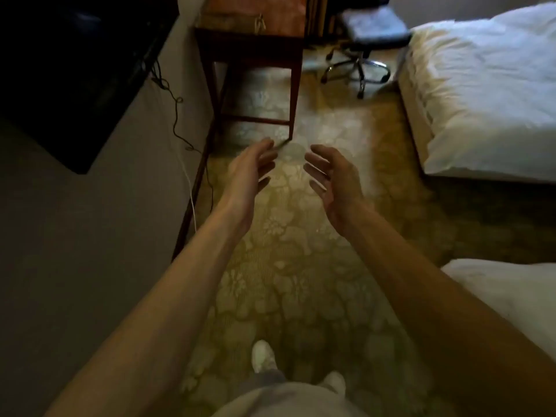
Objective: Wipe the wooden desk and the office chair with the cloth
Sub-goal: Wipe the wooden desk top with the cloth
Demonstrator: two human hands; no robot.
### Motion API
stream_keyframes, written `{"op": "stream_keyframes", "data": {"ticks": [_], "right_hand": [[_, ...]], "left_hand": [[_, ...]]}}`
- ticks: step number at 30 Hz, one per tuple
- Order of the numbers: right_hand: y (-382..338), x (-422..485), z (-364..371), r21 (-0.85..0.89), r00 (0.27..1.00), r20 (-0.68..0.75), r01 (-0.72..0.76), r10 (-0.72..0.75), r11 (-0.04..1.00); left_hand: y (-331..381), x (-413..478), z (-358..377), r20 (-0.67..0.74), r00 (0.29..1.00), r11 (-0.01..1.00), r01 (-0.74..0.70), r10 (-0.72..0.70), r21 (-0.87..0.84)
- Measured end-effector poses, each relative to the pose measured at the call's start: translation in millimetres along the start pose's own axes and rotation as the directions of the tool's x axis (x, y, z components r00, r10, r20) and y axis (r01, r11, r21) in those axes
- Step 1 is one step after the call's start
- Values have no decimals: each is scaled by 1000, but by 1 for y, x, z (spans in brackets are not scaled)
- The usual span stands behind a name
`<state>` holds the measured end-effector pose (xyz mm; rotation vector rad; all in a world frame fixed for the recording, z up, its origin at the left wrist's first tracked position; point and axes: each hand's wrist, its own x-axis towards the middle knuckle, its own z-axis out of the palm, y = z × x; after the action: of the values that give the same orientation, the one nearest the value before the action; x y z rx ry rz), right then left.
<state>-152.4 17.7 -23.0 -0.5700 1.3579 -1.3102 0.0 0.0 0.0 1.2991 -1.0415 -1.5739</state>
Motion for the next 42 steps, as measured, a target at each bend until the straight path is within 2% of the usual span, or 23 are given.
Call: {"op": "stream_keyframes", "data": {"ticks": [5,16,24,30,42], "right_hand": [[11,2,-7,65,996,-60,-56,60,996],[-11,31,-44,70,990,-143,-7,17,998],[-51,98,-72,61,994,-102,45,-39,997],[-97,176,-121,105,996,-72,59,-52,993],[-159,292,-188,16,999,-14,38,-38,999]], "left_hand": [[-10,11,5,24,998,998,65,-65,2],[4,46,52,108,993,999,36,-38,22],[21,109,105,115,993,999,-1,-6,53],[45,177,178,102,995,998,-10,3,63],[73,283,285,89,996,996,-10,2,92]]}}
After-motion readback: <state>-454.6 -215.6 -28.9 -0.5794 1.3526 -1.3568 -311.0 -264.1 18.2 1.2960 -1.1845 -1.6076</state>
